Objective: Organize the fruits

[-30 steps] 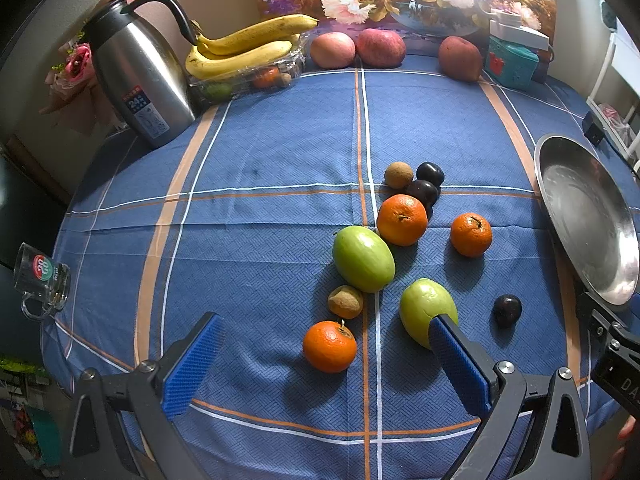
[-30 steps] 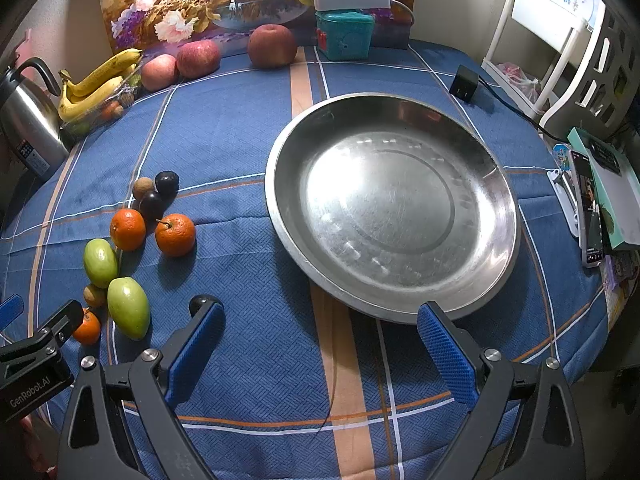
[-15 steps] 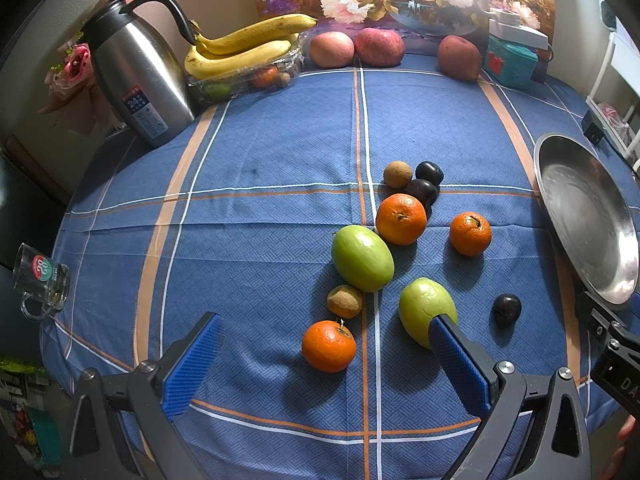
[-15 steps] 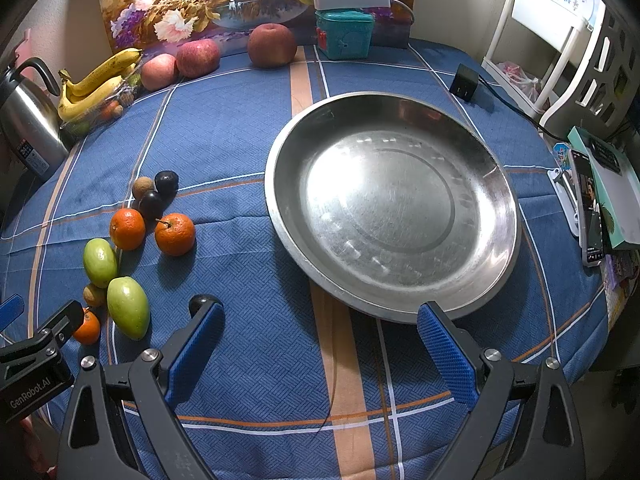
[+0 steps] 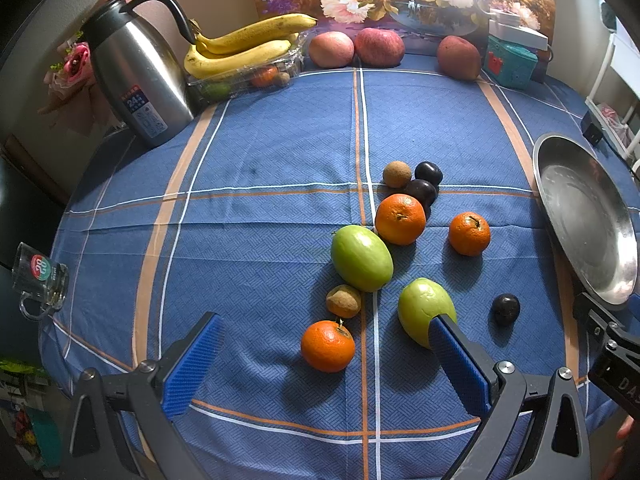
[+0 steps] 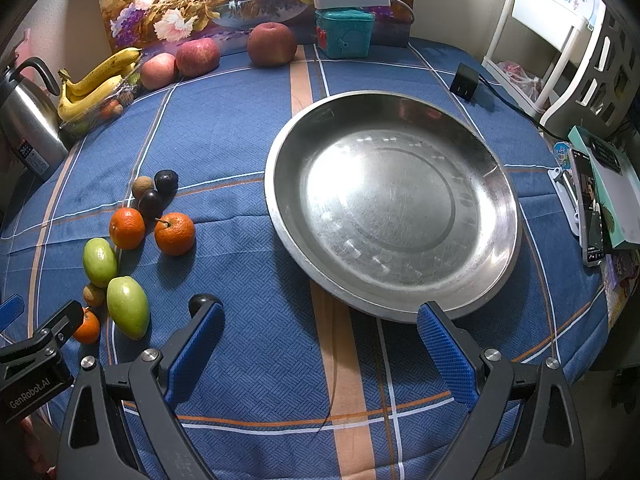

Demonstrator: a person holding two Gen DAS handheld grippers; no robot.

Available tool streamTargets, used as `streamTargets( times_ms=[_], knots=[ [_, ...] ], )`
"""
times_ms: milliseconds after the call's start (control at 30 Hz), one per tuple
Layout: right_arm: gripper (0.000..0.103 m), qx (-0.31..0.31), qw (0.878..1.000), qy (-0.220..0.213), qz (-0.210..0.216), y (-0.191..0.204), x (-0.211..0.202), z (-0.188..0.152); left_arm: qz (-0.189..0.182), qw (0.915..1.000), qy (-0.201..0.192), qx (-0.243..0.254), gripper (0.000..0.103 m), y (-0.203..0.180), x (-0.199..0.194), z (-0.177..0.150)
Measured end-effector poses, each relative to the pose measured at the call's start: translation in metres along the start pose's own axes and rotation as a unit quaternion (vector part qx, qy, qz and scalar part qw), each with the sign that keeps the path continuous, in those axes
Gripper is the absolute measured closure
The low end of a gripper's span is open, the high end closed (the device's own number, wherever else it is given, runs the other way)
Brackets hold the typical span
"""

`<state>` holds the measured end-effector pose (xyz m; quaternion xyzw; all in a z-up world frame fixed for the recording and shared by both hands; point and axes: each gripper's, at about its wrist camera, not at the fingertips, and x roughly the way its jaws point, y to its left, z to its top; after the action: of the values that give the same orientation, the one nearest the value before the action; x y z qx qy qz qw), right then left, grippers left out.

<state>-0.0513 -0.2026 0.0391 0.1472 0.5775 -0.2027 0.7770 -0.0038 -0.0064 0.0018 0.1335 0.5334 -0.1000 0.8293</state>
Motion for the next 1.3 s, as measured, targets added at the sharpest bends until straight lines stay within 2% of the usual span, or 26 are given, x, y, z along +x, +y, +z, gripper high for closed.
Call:
streamTargets(
  times_ms=[100, 233, 500, 600, 767, 900, 933, 1000, 1133, 1200, 1300],
  knots=[
    [0.006, -0.001, 1.0, -0.001, 0.0, 0.001, 0.001, 0.0, -0.012, 0.9999, -0.002, -0.007, 0.0, 0.001, 0.0, -0.001],
    [0.006, -0.012, 1.0, -0.02, 0.005, 0.005, -0.006, -0.002, -0.048, 0.998, -0.004, -0.042, 0.0, 0.014, 0.001, 0.002],
    [0.006, -0.085, 0.995, -0.043, 0.019, 0.043, -0.013, -0.007, -0.096, 0.9914, -0.006, -0.089, 0.0, 0.04, 0.009, 0.009],
    [0.006, -0.095, 0.994, -0.035, 0.033, 0.051, -0.007, -0.002, -0.108, 0.9892, -0.003, -0.1, 0.0, 0.046, 0.015, 0.011],
    [0.006, -0.091, 0.994, -0.011, 0.057, 0.059, 0.004, 0.001, -0.141, 0.9823, 0.026, -0.12, 0.0, 0.052, 0.029, 0.009],
    [0.007, -0.085, 0.994, 0.007, 0.066, 0.06, 0.012, 0.001, -0.13, 0.9844, 0.054, -0.105, 0.0, 0.045, 0.038, 0.005],
    [0.009, -0.082, 0.994, 0.013, 0.068, 0.06, 0.015, 0.001, -0.127, 0.9848, 0.061, -0.102, 0.001, 0.044, 0.04, 0.004],
    [0.024, -0.08, 0.994, 0.023, 0.067, 0.061, 0.02, 0.002, -0.122, 0.9846, 0.068, -0.105, 0.002, 0.044, 0.042, 0.003],
    [0.03, -0.077, 0.994, 0.047, 0.065, 0.061, 0.032, 0.001, -0.13, 0.9793, 0.087, -0.128, 0.013, 0.05, 0.05, -0.001],
    [0.038, -0.075, 0.994, 0.054, 0.065, 0.062, 0.036, 0.001, -0.135, 0.9777, 0.093, -0.13, 0.016, 0.051, 0.051, -0.004],
    [0.042, -0.078, 0.993, 0.065, 0.066, 0.064, 0.043, 0.0, -0.143, 0.9766, 0.1, -0.126, 0.023, 0.049, 0.053, -0.005]
  ],
)
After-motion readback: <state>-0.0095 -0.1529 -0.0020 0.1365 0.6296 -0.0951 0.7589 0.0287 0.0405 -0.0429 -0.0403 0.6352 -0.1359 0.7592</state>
